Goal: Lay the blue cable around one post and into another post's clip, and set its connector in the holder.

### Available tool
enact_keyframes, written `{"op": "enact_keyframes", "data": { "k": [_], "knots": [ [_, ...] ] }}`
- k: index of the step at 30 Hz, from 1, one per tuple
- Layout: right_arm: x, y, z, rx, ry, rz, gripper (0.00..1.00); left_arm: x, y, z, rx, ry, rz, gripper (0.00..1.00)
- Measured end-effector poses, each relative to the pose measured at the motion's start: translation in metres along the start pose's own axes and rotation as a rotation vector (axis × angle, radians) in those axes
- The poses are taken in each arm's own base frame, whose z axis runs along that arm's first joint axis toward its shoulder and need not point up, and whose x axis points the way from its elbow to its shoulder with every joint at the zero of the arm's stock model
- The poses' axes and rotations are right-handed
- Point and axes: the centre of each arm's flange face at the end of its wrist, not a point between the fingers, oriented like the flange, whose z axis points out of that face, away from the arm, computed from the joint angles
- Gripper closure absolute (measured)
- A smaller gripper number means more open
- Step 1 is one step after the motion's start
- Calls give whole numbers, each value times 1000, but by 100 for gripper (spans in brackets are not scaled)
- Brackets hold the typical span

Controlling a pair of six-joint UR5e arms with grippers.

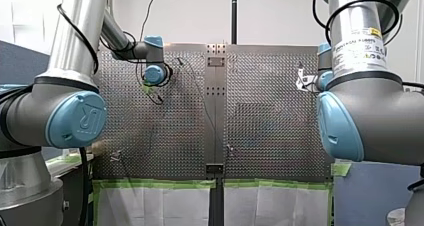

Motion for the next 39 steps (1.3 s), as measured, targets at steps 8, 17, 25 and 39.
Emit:
{"op": "enact_keyframes", "data": {
  "k": [8,17,25,39],
  "knots": [
    [4,6,4,37,30,8,82,1,0,-1,-1,2,9,2],
    [3,20,6,20,30,6,82,2,-1,-2,-4,7,26,2],
    [-10,26,8,13,8,5,82,3,-1,-3,-13,17,45,2],
    [-12,21,9,64,9,-54,82,3,-1,-3,-12,17,47,2]
  ]
}}
